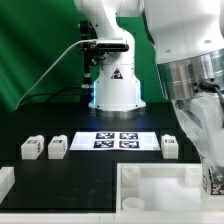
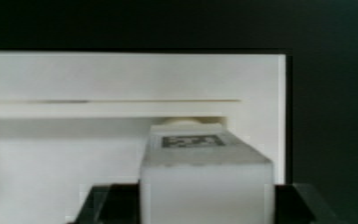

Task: Assemble one leg

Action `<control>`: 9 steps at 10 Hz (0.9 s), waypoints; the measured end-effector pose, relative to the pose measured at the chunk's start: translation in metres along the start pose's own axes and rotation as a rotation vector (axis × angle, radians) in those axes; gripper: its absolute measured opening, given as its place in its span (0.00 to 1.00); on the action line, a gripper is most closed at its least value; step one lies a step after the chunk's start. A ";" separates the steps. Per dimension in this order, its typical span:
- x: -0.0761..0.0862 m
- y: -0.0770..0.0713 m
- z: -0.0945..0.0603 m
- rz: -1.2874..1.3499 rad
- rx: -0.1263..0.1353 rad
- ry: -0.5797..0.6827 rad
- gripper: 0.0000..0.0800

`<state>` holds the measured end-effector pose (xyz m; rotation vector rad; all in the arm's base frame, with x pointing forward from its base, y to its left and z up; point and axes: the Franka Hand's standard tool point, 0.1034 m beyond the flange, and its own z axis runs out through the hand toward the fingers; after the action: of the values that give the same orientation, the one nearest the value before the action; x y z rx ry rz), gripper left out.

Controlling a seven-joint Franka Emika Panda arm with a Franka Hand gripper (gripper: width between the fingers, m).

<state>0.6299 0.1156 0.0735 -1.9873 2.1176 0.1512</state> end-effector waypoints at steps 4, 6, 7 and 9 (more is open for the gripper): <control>-0.001 0.001 0.000 -0.015 -0.010 -0.002 0.51; -0.004 0.003 0.000 -0.238 -0.034 0.006 0.77; -0.008 0.002 -0.003 -0.468 -0.057 0.004 0.77; -0.007 0.002 -0.003 -0.687 -0.067 -0.004 0.81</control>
Offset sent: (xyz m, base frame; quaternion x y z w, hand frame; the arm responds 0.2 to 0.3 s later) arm 0.0000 0.0000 0.0000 0.0000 0.0000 -0.0899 0.9960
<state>0.6276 0.1218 0.0780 -2.6094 1.3255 0.1010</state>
